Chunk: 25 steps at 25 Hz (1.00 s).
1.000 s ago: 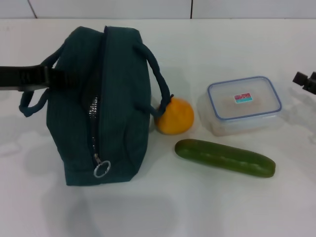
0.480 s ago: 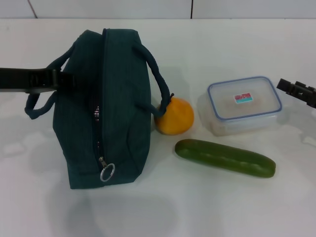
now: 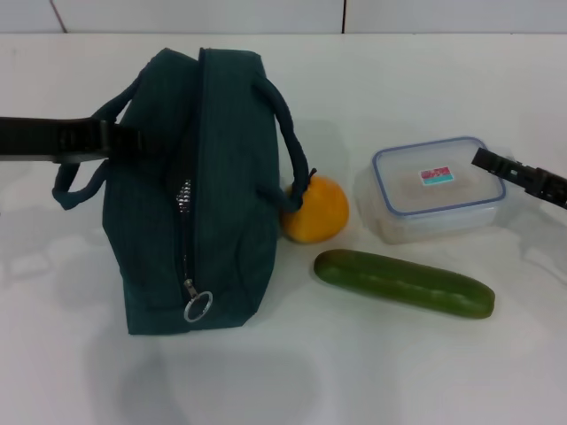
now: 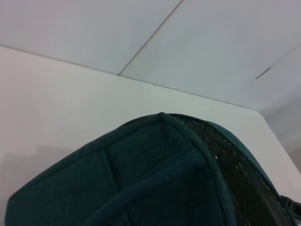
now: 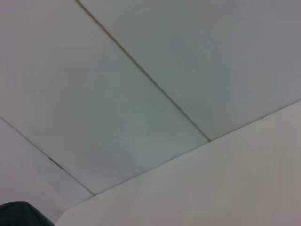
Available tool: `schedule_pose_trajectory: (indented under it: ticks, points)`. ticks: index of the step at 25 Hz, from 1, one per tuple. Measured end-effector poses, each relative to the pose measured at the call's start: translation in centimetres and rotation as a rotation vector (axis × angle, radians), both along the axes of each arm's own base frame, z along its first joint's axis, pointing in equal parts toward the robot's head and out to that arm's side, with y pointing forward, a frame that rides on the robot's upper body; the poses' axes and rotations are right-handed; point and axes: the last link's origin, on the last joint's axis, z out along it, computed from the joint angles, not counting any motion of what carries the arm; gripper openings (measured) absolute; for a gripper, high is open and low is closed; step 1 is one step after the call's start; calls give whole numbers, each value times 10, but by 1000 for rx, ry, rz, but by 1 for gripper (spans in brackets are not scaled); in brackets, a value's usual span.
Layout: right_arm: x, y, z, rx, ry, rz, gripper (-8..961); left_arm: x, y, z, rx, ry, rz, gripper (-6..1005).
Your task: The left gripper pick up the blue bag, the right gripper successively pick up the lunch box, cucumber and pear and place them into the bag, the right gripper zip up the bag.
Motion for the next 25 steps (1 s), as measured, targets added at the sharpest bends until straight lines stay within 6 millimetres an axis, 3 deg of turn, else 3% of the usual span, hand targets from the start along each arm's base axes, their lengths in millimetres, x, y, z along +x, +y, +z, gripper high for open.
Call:
schedule_pose_trajectory:
  ticks: [12,15,25]
  points:
    - [-13,-1,-10,-47,69,17,788,0,1,1,0,0,-2,31]
    - [-16,-4,-7,-60,103,28,692,0,1,1,1,0,-2,31]
    - [-21,-7,-5,-86,168,30,644,0,1,0,-2,-1,0,31]
